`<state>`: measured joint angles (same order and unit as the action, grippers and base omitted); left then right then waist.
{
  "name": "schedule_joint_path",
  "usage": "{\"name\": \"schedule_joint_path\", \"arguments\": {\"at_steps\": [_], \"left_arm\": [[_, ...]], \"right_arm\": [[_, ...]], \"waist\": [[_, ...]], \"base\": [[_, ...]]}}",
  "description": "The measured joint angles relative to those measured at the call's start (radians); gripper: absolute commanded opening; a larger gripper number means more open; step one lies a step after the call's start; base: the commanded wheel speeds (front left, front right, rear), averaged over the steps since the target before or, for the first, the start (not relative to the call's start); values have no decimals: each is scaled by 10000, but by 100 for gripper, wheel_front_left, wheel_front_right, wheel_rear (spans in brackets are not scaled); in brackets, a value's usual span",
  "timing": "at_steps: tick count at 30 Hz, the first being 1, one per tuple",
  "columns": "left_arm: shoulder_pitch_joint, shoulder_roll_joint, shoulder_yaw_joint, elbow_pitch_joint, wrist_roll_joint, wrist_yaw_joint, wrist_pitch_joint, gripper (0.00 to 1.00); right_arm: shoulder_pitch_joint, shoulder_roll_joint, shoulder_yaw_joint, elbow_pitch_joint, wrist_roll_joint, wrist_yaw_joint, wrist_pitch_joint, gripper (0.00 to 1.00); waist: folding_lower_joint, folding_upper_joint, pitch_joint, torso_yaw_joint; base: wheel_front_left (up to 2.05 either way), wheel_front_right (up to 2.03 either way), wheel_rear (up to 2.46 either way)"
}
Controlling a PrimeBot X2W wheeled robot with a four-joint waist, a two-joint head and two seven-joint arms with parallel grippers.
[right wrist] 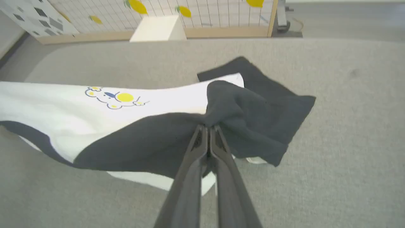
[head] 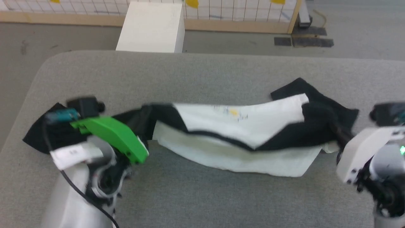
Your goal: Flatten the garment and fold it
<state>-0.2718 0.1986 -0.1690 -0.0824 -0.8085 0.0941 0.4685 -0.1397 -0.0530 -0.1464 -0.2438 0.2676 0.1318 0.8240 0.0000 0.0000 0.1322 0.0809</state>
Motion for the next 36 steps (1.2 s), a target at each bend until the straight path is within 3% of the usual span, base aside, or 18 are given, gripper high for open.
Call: {"name": "schedule_joint_path", "arguments": {"at_steps": [4, 7, 17, 26, 36], "left_arm": [[-1081, 117, 391, -426, -199, -52, -25, 0], [-3183, 286, 671, -249, -157, -67, -84, 0], [-5153, 548, 639, 756, 221, -153, -109, 0], [-5757, 903, 458, 2182, 368, -351, 188, 0], [-9519, 1776, 259, 4525, 1691, -539, -426, 0]], "right_arm": [[-1192, -180, -201, -627, 800, 0, 67, 0], [-3214, -493, -370, -451, 1764, 0, 345, 0], [-5055, -782, -788, 322, 2098, 0, 779, 0], [-5672, -656, -516, 1193, 2010, 0, 1212, 0], [-10188, -224, 483, 3900, 226, 2, -305, 0]], "waist": [[0, 0, -391, -90], [0, 0, -1064, -266], [0, 0, -1631, -396], [0, 0, -1122, -403], [0, 0, 672, -580]], "base": [[0, 0, 0], [0, 0, 0], [0, 0, 0], [0, 0, 0], [0, 0, 0]]}}
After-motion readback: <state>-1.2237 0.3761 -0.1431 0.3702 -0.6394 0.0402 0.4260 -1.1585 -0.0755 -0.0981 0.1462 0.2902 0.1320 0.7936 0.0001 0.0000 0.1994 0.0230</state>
